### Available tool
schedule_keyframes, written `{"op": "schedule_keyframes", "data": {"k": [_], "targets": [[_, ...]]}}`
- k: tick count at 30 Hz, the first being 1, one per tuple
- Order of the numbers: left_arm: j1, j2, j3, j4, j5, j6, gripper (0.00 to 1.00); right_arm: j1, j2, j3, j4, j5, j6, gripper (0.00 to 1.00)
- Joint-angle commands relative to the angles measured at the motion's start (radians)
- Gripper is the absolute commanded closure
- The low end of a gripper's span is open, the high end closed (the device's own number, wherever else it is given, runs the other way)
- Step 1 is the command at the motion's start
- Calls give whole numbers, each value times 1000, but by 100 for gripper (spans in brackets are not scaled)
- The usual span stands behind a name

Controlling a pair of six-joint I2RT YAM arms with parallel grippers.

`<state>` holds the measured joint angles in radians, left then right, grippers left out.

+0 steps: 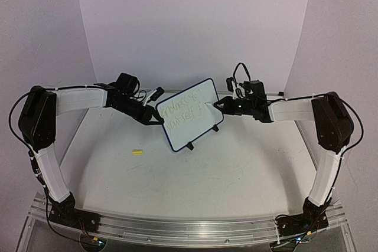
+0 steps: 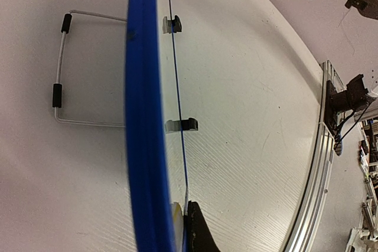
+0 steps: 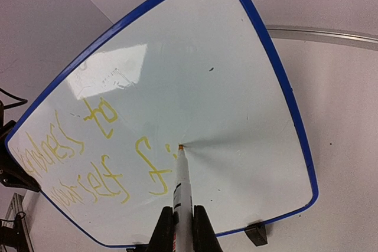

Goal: Write a sentence on the whiteboard
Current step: Write on the whiteboard with the whiteboard marker without the cap.

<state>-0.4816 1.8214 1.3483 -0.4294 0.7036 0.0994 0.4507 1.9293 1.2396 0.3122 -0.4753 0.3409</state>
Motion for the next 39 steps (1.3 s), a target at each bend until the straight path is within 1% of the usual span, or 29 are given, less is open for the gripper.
{"op": "schedule_keyframes", "data": {"k": [1, 8, 20, 39], "targets": [[-5, 12, 34, -8, -23, 12, 100, 4, 0, 27, 2, 62, 1, 100], [-5, 12, 34, -9, -23, 12, 100, 4, 0, 16, -12, 70, 2, 100], [-5, 11, 36, -10, -21, 11, 100, 4, -6, -49, -16, 61, 1, 100], [-5, 10, 35, -10, -21, 11, 100, 5, -43, 6, -1, 70, 10, 100]]}}
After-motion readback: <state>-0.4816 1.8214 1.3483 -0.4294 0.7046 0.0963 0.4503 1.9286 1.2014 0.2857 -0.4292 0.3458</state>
